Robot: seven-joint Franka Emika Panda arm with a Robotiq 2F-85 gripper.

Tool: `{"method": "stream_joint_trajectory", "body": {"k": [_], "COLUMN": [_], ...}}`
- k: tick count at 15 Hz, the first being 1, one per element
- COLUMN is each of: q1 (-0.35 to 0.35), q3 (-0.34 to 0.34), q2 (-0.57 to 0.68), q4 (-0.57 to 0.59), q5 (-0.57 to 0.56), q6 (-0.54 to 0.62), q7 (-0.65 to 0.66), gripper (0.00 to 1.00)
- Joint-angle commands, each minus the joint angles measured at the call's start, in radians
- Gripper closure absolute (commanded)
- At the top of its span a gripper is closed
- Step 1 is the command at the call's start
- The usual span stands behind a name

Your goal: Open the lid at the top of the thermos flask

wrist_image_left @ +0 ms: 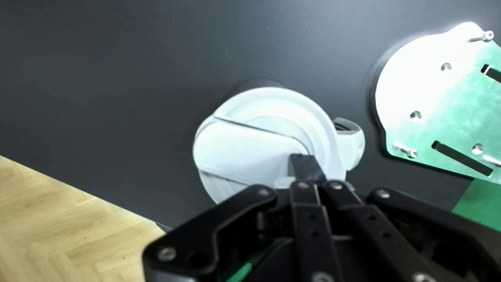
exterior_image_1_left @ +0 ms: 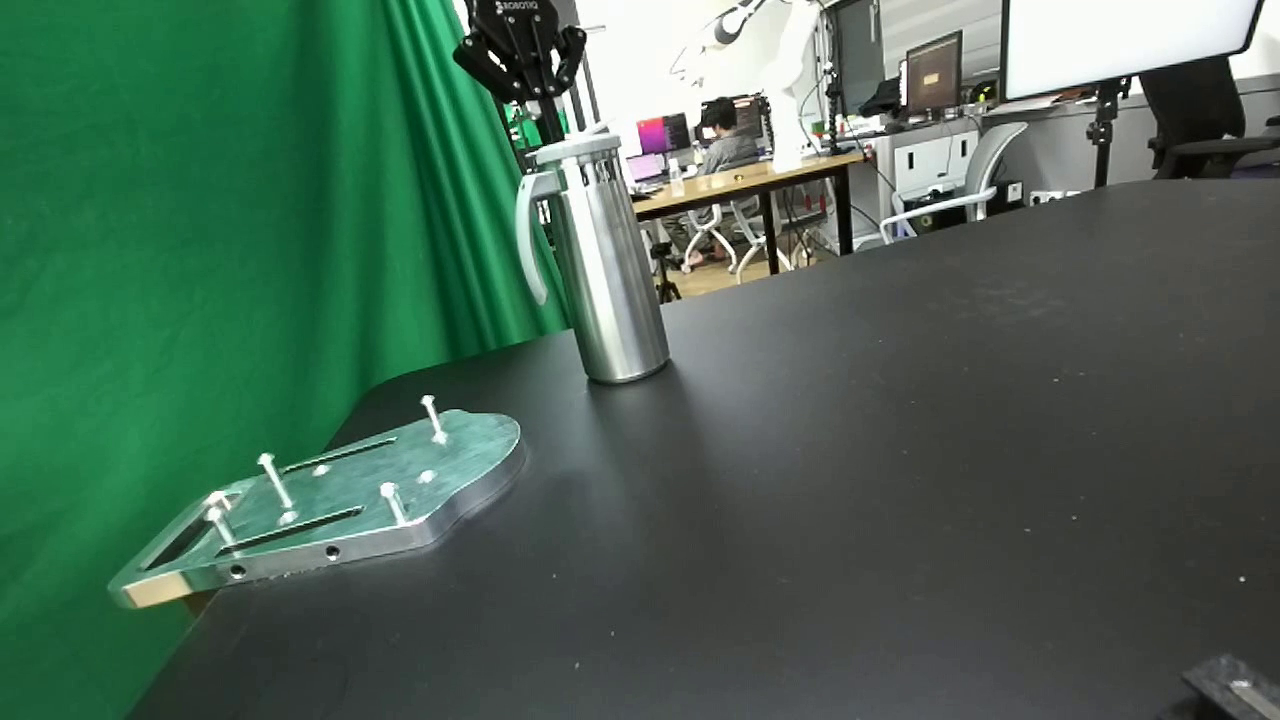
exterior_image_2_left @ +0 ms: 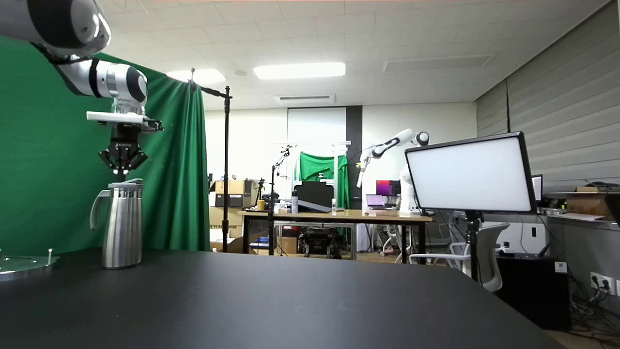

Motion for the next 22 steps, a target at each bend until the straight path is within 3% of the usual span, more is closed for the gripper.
{"method": "stream_joint_trajectory", "body": {"k": [1, 14, 15, 17, 22], "q1": [-0.002, -0.015, -0.018, -0.024, -0.058], "q3": [0.003, -0.001, 0.0, 0.0, 0.009], "q2": [0.045, -0.086, -0.105, -0.145, -0.282], "q4": [0.048, -0.01, -0.022, -0.05, -0.206], "q5": [0.012, 0.003, 0.004, 0.002, 0.013], "q6": [-0.016, -0.025, -0.026, -0.029, -0.044], "q7": [0.005, 0.018, 0.021, 0.011, -0.015], "gripper": [1.0, 1.0, 0.74, 0.68, 0.34]}}
